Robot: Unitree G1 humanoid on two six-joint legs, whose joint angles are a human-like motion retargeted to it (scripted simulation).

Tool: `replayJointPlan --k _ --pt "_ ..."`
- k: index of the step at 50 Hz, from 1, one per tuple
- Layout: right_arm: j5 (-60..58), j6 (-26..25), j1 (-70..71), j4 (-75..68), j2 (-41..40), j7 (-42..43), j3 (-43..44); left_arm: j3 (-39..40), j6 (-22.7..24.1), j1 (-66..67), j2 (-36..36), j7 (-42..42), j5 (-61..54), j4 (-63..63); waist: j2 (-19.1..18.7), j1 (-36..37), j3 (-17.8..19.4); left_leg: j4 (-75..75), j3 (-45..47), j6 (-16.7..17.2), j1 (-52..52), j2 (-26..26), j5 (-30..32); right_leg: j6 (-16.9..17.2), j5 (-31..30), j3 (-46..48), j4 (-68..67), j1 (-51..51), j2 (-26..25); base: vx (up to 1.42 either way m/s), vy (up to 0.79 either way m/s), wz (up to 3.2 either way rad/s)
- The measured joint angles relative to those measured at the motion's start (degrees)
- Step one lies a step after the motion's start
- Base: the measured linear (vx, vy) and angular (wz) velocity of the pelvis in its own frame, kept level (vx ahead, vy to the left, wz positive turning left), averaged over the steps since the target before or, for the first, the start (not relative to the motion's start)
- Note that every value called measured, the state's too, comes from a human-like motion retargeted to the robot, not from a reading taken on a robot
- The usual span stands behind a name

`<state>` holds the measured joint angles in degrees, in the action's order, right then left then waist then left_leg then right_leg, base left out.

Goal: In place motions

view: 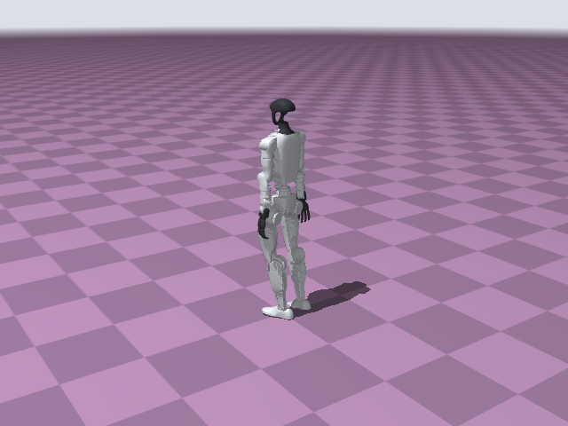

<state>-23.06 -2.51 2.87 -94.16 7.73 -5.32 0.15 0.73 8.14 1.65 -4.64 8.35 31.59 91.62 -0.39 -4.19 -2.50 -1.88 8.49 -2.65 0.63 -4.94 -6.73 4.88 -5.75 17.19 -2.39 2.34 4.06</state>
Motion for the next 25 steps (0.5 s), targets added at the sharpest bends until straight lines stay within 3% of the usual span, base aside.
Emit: replayJointPlan --k 25 --pt "-0.1 0.8 0.1 -0.6 0.8 -0.9 1.0 -0.8 -0.1 -0.6 0.6 -0.3 0.3 -0.1 0.2 0.9 -0.3 -0.8 -0.1 0.0 1.2 -0.6 0.3 -0.1 1.1 0.7 0.1 0.1 1.3 0.0 0.01 0.01"
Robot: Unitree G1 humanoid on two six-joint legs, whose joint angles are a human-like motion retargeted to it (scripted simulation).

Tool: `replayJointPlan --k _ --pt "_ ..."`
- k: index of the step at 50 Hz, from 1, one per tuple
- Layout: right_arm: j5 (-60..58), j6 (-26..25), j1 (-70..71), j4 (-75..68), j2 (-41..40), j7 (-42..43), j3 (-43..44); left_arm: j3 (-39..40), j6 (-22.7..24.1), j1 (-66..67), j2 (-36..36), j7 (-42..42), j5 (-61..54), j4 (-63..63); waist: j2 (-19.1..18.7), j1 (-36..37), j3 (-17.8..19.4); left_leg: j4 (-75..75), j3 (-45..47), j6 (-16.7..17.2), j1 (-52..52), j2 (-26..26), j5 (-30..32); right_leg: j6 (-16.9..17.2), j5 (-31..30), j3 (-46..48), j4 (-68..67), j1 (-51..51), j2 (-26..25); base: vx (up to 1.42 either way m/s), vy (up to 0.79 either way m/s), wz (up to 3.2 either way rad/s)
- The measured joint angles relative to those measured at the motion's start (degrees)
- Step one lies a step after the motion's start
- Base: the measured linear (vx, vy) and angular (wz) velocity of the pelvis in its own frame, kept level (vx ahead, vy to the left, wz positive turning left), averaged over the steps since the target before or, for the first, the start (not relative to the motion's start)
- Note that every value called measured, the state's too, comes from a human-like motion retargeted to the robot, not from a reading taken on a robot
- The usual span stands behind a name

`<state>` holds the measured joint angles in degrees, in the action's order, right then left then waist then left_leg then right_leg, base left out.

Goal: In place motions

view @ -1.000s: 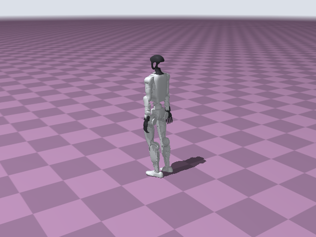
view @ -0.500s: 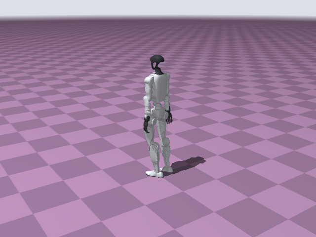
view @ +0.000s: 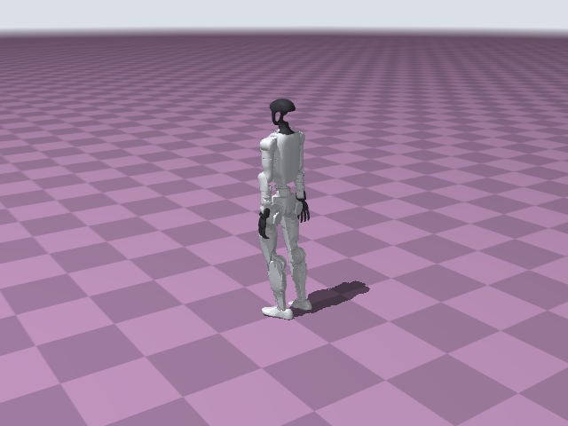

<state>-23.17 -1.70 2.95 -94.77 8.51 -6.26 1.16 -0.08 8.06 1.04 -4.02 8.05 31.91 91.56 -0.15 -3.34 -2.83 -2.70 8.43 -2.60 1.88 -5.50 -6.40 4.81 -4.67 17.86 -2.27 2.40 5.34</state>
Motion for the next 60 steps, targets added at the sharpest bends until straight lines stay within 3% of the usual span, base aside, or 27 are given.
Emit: replayJointPlan --k 18,27,40,45,51,55,60 --pt "0.7 1.1 1.0 0.5 -0.1 0.3 -0.6 -0.3 0.1 -0.2 -0.5 0.3 0.0 0.2 -1.9 1.4 1.7 0.8 -1.3 -2.1 -1.0 -1.6 1.4 -3.4 3.1 1.6 -0.4 0.6 1.3 0.0 0.12 0.02" --pt "-6.4 1.8 1.6 3.1 -0.7 1.1 -4.1 0.9 -0.4 0.2 -2.5 1.0 -0.1 0.5 -2.1 2.3 4.0 1.0 -0.2 -3.2 -1.9 -0.8 1.3 -5.0 3.2 -0.1 -2.8 -0.8 1.6 -0.01 0.08 -0.25" --pt "-4.5 2.9 3.4 4.3 -1.0 -2.5 -4.4 2.3 -1.0 -1.2 -4.1 0.6 -0.6 -0.4 -1.3 4.3 7.3 1.9 3.5 -3.2 -2.0 2.5 1.7 -5.7 -2.3 -4.6 -10.0 -5.3 0.4 -0.05 0.01 -0.35" --pt "-3.8 3.3 3.2 5.0 -1.3 -0.9 -4.3 2.4 -1.2 -2.0 -4.8 0.4 -0.7 -0.6 -1.5 4.9 7.6 1.9 4.2 -2.8 -1.9 4.5 1.7 -10.3 -1.5 1.8 -11.9 -5.5 1.7 -0.02 -0.07 -0.12" --pt "-2.3 1.9 2.7 4.2 -1.3 -0.6 -4.0 3.1 -1.1 -2.3 -4.9 0.1 -0.8 -1.2 -1.9 5.7 7.3 1.8 3.7 -2.1 -2.4 6.1 1.4 -15.0 1.9 1.4 -11.1 -5.3 2.9 0.04 -0.09 0.03" --pt "-2.4 1.0 2.5 3.9 -1.6 -1.1 -4.0 3.6 -1.0 -2.3 -5.2 -0.3 -1.3 -1.2 -1.0 5.6 6.8 1.9 2.7 -1.9 -2.4 5.5 1.1 -11.1 1.9 -2.0 -8.4 -4.6 3.9 0.05 -0.15 0.17" --pt "-4.3 1.1 2.3 4.2 -2.1 -1.9 -4.9 4.1 -1.2 -2.2 -6.1 -0.1 -1.0 -0.9 0.1 5.1 6.0 1.8 1.5 -1.0 -2.3 5.4 0.8 -9.1 3.7 -3.4 -6.6 -3.7 3.3 0.05 -0.21 0.18"
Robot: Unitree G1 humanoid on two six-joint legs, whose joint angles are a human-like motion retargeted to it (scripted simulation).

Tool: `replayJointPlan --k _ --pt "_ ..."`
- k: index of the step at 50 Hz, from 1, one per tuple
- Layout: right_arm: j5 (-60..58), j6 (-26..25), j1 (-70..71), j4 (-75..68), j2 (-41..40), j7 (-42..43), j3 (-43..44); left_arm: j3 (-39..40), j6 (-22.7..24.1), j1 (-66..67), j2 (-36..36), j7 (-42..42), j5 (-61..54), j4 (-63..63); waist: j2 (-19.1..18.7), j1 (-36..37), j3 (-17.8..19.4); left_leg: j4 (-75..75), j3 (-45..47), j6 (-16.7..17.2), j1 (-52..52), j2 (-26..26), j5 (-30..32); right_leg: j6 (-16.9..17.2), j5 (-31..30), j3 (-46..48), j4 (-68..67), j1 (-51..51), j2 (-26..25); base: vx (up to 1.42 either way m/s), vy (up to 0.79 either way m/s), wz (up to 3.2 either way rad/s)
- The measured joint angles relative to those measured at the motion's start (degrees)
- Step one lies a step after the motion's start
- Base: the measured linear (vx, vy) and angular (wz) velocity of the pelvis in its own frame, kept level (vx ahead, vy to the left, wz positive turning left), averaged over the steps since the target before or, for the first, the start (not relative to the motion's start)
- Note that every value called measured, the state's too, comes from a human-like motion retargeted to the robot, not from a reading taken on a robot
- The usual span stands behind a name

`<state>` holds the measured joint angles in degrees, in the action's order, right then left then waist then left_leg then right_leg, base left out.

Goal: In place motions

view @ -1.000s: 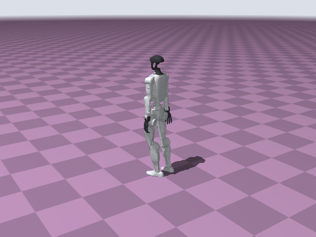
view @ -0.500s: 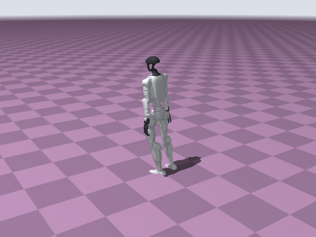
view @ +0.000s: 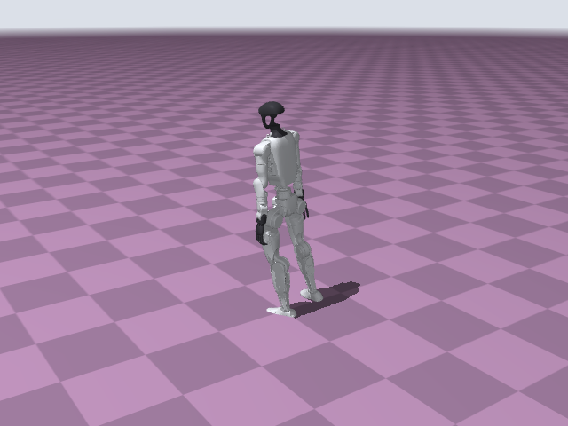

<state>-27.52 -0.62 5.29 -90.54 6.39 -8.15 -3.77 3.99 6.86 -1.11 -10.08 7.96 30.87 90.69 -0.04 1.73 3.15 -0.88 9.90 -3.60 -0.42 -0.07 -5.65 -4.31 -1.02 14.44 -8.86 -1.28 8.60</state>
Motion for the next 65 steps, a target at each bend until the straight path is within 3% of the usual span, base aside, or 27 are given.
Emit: replayJointPlan --k 8,14,26,38,44,49,52,57,65 --pt "-0.8 0.6 -0.1 0.3 -0.2 -2.0 -0.1 0.4 -1.0 0.2 0.5 0.0 -0.8 0.9 2.0 -0.4 -0.6 -0.4 0.1 1.8 -0.2 -0.6 -0.9 6.4 2.8 4.6 5.4 3.2 0.0 0.05 -0.22 0.16" --pt "1.1 0.0 0.6 -0.3 0.5 -1.1 0.9 -1.5 -0.5 0.7 3.2 0.9 -2.7 0.4 1.9 -2.6 -1.4 -0.8 -0.2 3.1 1.1 -0.3 -1.1 8.6 1.3 6.1 6.8 3.4 -0.8 0.0 -0.17 0.24" --pt "5.4 -1.7 -0.2 -4.3 3.9 -0.7 5.4 -9.7 -0.3 -0.2 5.1 5.8 12.0 -3.0 1.1 -3.4 -1.6 -1.2 -1.0 3.8 1.7 -0.7 -0.6 8.2 0.2 6.8 7.1 4.5 -0.7 0.01 0.0 0.15" --pt "6.1 -0.9 -1.2 -2.9 3.2 -1.1 6.3 -4.2 -0.8 -0.7 5.4 3.3 -0.1 -0.7 -0.2 -2.9 -1.3 -1.0 -1.6 1.7 1.3 -1.9 -0.2 4.7 2.9 5.9 5.4 3.3 1.1 0.01 0.16 -0.14" --pt "4.7 -0.2 0.0 0.5 1.0 -1.5 3.6 -3.5 -0.2 0.0 2.9 3.5 2.0 -1.2 -1.8 -1.9 -1.0 -0.5 2.0 1.3 2.8 0.6 0.3 1.7 0.2 0.5 -1.9 -3.0 0.9 -0.1 0.15 -0.64" --pt "-0.7 0.0 0.4 4.3 0.1 4.9 -0.5 -4.2 -1.0 -0.7 -1.1 4.0 4.2 -0.1 -1.6 -4.6 1.3 -0.5 1.4 1.1 2.8 1.2 1.0 1.0 -1.0 -0.5 -2.2 -2.6 -0.3 -0.1 0.01 0.2" --pt "-4.2 1.6 -0.1 4.9 0.3 3.6 -1.9 -3.0 -1.9 -0.9 -2.7 4.7 5.5 0.1 -0.3 -4.3 1.2 -0.6 0.8 1.1 2.8 0.6 1.0 1.9 1.3 2.8 0.5 -0.9 0.2 0.02 -0.06 0.23" --pt "-5.2 0.9 -0.3 2.5 0.3 -1.9 -1.5 0.8 -1.4 0.0 -3.2 3.1 3.1 -1.5 2.3 -1.4 0.3 -0.4 1.2 1.2 2.8 -1.1 1.0 6.0 4.5 5.2 4.2 0.1 1.5 0.04 -0.08 -0.05" --pt "2.1 -0.9 1.8 1.0 0.0 -1.5 -0.2 2.8 -1.1 -1.1 -1.1 1.9 -2.7 -1.0 2.2 -2.4 1.8 -0.6 1.5 2.2 3.9 0.0 1.3 7.9 3.9 5.8 4.4 -0.7 0.9 -0.05 -0.09 0.07"
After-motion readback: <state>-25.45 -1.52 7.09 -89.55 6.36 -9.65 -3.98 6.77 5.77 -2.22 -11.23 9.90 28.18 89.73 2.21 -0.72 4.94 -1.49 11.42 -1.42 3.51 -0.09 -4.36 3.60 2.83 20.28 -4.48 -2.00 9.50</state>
